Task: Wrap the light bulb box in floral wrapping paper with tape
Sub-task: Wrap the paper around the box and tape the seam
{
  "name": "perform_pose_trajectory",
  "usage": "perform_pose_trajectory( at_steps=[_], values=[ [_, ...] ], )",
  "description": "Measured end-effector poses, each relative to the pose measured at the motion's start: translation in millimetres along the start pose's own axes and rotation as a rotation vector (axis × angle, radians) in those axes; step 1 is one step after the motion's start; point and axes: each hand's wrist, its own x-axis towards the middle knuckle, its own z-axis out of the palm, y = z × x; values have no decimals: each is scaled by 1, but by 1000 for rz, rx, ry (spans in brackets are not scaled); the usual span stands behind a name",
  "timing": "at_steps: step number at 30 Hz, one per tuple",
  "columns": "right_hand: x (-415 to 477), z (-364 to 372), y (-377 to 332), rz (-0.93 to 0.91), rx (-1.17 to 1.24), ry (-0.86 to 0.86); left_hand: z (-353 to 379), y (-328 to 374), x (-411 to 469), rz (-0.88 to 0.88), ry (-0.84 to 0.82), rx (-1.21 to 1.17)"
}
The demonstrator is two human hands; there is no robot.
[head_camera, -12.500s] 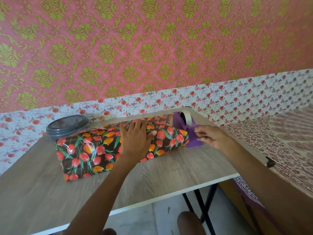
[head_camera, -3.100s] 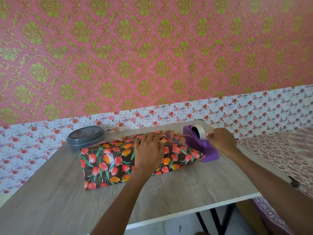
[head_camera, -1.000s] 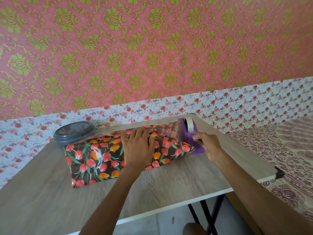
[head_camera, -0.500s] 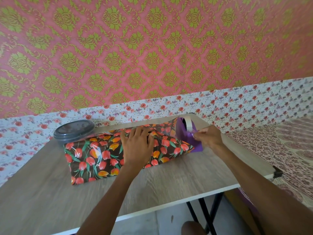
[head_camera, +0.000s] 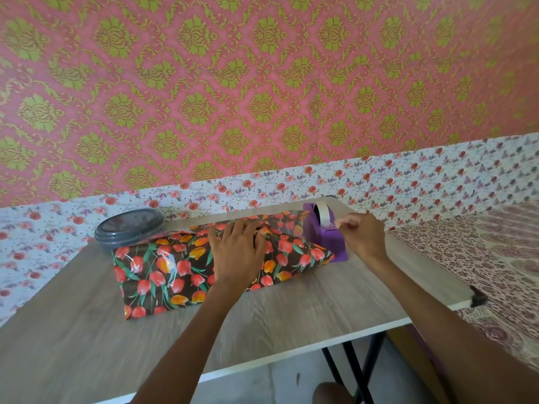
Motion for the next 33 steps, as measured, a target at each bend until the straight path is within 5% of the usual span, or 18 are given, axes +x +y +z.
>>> perform_pose_trajectory(
  at_steps=[12,22,33],
  values=[
    [-16,42,-110,-40,395,-172,-37,-28,11,-64,-41,-463],
    [-35,96,-190,347,569,-423,-60,-117,10,-149,-137,-168],
    [-36,125,-206,507,495,-531,-73,-136,0,-38,-89,-97]
  ],
)
